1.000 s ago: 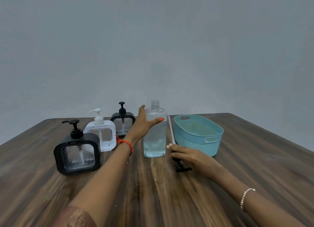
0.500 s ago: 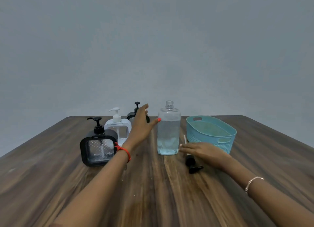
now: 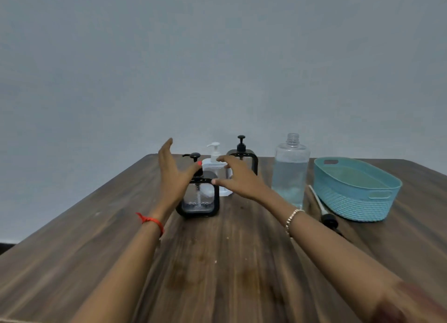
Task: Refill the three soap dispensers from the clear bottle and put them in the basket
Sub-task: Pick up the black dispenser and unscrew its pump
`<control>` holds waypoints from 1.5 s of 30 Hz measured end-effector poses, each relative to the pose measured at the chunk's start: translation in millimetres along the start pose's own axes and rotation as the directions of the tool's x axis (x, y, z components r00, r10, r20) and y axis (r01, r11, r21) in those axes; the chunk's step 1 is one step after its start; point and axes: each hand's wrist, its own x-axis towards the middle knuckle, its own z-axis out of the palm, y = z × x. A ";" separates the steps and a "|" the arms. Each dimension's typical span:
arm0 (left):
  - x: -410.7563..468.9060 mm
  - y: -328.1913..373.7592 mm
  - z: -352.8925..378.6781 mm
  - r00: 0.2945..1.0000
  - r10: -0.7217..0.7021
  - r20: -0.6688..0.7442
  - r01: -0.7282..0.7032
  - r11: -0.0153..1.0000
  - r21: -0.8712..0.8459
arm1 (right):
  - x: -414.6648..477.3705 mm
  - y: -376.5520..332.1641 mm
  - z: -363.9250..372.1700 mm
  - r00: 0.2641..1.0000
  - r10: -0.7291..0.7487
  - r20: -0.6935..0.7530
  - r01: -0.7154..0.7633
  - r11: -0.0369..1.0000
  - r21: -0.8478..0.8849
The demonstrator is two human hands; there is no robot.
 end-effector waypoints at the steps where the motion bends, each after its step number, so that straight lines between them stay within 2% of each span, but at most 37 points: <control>1: -2.1 -10.8 -2.3 0.998 -0.053 0.024 0.053 0.999 -0.012 | 4.7 -3.5 7.7 0.997 0.066 0.036 -0.067 0.997 0.046; 4: -4.9 -36.8 -4.9 0.969 -0.206 0.139 0.215 0.975 -0.053 | 13.4 -6.7 25.9 0.979 0.174 0.103 -0.186 0.974 0.130; 6: -5.2 -48.2 -2.8 0.930 -0.297 0.218 0.309 0.951 -0.026 | 13.9 -5.9 32.9 0.981 0.185 0.063 -0.193 0.968 0.161; 9: -6.6 -53.7 1.1 0.886 -0.358 0.293 0.361 0.931 0.046 | 11.4 -5.3 35.4 0.979 0.202 0.019 -0.201 0.958 0.203; 14: -9.8 -38.1 11.6 0.869 -0.328 0.370 0.366 0.930 -0.035 | 1.5 4.0 20.2 0.967 0.254 0.038 -0.255 0.938 0.235; 19: -15.9 -13.1 35.5 0.864 -0.227 0.449 0.304 0.946 -0.108 | -15.7 16.4 -16.5 0.952 0.305 -0.006 -0.295 0.925 0.240; 21: -20.5 -3.6 48.9 0.864 -0.201 0.461 0.290 0.948 -0.130 | -24.5 12.7 -29.5 0.961 0.269 -0.058 -0.245 0.932 0.266; 23: -24.8 4.7 62.3 0.847 -0.196 0.494 0.289 0.950 -0.120 | -31.4 10.6 -35.9 0.960 0.236 -0.150 -0.201 0.956 0.213; 26: -31.2 8.3 78.8 0.814 -0.199 0.546 0.291 0.953 -0.088 | -36.9 19.1 -39.2 0.936 0.248 -0.251 -0.221 0.966 0.131; 30: -34.0 7.5 85.5 0.789 -0.222 0.572 0.308 0.950 -0.056 | -42.3 30.3 -43.3 0.935 0.294 -0.196 -0.274 0.954 0.125; 36: -30.1 8.1 79.2 0.720 -0.234 0.653 0.380 0.921 -0.089 | -39.8 35.4 -52.7 0.967 0.240 -0.089 -0.223 0.960 0.168; 40: -27.8 2.4 73.7 0.660 -0.254 0.707 0.424 0.903 -0.072 | -39.6 39.0 -61.5 0.981 0.190 0.039 -0.194 0.954 0.228; 45: -28.7 2.1 72.3 0.630 -0.233 0.741 0.439 0.894 -0.092 | -36.6 43.0 -74.3 0.974 0.147 0.171 -0.195 0.929 0.314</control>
